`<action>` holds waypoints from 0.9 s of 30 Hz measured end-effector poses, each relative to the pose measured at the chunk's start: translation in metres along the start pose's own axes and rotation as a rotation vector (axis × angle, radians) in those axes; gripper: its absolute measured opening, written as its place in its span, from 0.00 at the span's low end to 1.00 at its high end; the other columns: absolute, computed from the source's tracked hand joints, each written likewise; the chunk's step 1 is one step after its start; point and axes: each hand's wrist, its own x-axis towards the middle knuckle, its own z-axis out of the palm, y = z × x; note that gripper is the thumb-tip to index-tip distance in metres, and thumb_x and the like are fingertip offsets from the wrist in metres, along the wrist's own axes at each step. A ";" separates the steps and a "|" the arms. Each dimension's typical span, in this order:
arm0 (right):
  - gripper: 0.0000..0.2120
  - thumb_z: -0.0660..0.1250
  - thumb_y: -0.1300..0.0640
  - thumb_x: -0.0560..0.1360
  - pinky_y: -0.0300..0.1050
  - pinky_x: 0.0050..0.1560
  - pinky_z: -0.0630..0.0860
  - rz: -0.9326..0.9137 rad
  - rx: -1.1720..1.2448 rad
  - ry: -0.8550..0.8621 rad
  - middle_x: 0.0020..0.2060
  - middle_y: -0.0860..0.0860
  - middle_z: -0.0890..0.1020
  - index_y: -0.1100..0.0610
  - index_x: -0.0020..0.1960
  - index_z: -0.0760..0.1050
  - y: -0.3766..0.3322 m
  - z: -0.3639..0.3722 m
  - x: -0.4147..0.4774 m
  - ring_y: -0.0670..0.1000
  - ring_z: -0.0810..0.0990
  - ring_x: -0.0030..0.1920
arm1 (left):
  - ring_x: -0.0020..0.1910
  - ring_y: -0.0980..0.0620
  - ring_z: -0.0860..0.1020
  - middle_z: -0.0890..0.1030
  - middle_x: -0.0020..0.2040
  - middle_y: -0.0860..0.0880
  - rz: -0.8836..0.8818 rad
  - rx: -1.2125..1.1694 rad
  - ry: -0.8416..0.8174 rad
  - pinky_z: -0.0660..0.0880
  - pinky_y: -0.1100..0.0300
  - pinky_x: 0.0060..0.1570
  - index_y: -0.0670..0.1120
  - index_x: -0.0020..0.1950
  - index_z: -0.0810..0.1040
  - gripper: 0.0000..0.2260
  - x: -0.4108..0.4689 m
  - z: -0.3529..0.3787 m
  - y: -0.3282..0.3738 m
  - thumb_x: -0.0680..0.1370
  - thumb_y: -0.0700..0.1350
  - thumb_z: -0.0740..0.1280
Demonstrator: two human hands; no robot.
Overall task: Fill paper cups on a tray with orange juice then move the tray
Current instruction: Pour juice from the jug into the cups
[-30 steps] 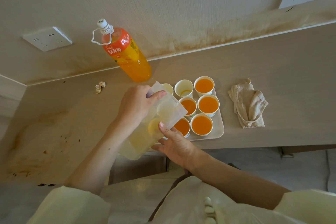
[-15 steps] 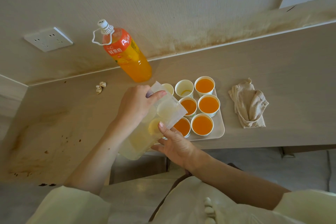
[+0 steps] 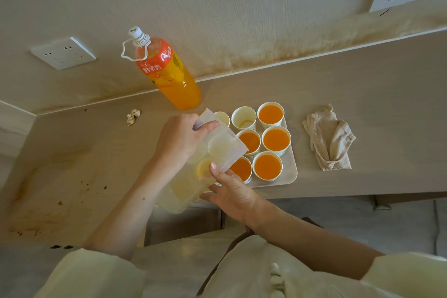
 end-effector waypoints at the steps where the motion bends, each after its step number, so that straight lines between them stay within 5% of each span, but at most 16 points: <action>1: 0.48 0.82 0.42 0.56 0.59 0.64 0.74 0.000 -0.004 0.000 0.63 0.51 0.78 0.46 0.71 0.65 0.000 0.000 0.000 0.56 0.76 0.65 | 0.27 0.52 0.65 0.67 0.26 0.52 0.000 0.000 0.004 0.60 0.57 0.29 0.46 0.28 0.63 0.23 -0.001 0.000 0.000 0.75 0.57 0.68; 21: 0.47 0.82 0.42 0.57 0.60 0.65 0.72 -0.020 -0.046 0.002 0.65 0.52 0.76 0.46 0.72 0.65 0.001 -0.004 -0.001 0.56 0.74 0.66 | 0.26 0.51 0.63 0.64 0.25 0.51 0.037 -0.019 0.047 0.59 0.54 0.29 0.45 0.28 0.62 0.24 -0.004 0.001 -0.003 0.75 0.56 0.68; 27: 0.47 0.81 0.41 0.59 0.61 0.66 0.71 -0.023 -0.155 0.052 0.66 0.51 0.75 0.45 0.72 0.63 0.003 -0.010 0.002 0.56 0.73 0.67 | 0.25 0.52 0.61 0.63 0.25 0.52 -0.040 -0.104 0.104 0.57 0.61 0.27 0.46 0.28 0.61 0.24 -0.015 0.003 -0.013 0.75 0.54 0.69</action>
